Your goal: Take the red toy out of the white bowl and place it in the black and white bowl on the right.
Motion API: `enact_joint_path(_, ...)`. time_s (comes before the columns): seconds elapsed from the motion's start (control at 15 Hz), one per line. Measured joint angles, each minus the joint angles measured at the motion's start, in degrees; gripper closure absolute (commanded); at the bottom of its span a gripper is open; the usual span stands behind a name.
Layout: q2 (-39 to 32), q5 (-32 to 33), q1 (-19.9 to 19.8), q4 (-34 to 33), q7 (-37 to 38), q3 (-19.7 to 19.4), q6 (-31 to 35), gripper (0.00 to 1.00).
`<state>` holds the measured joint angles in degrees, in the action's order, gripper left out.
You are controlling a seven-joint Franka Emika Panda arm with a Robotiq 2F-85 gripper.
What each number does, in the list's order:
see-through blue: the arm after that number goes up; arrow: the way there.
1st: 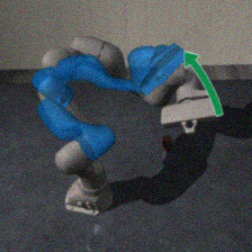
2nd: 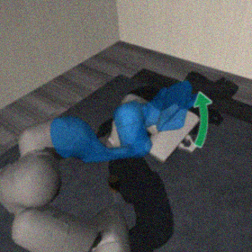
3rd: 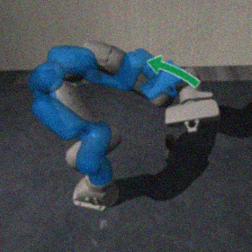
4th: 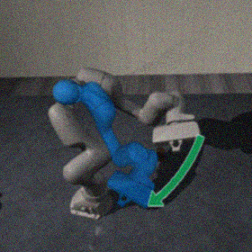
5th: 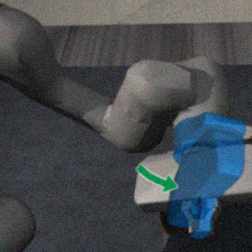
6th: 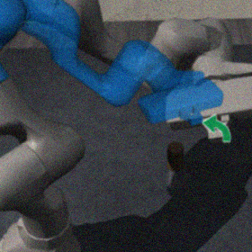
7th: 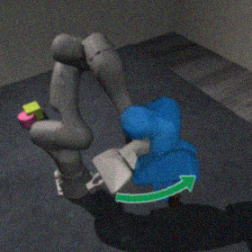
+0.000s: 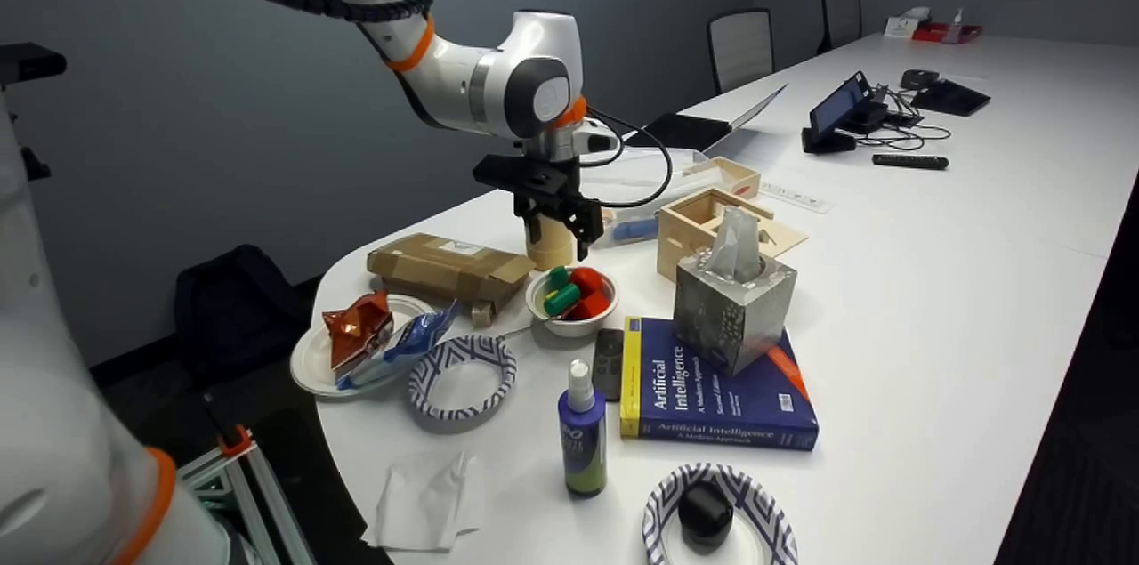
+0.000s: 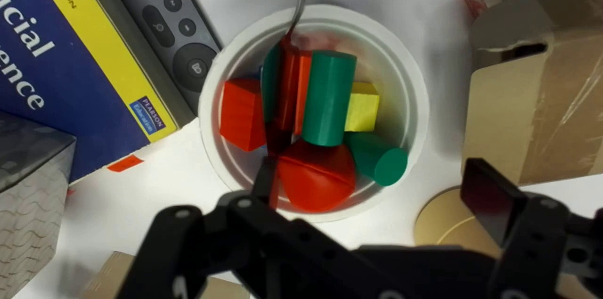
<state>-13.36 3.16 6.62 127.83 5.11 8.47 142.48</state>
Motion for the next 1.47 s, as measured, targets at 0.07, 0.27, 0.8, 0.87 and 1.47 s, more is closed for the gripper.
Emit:
enact_joint_path(0.07, -0.8, 0.3, 0.0, -0.5, 0.0, -0.2, 0.6, 0.0)
enact_joint_path(0.27, -3.4, 0.5, 0.0, -1.8, 0.0, -0.9, 2.4, 0.0)
enact_joint_path(0.8, -8.7, 0.5, 0.1, -5.1, 0.0, -2.6, 4.0, 0.0)
enact_joint_path(0.87, -9.2, 0.5, 0.1, -5.4, 0.0, -2.7, 4.3, 0.0)
enact_joint_path(1.47, -12.3, 0.3, 0.0, -8.0, -0.1, -3.0, 4.4, 0.46)
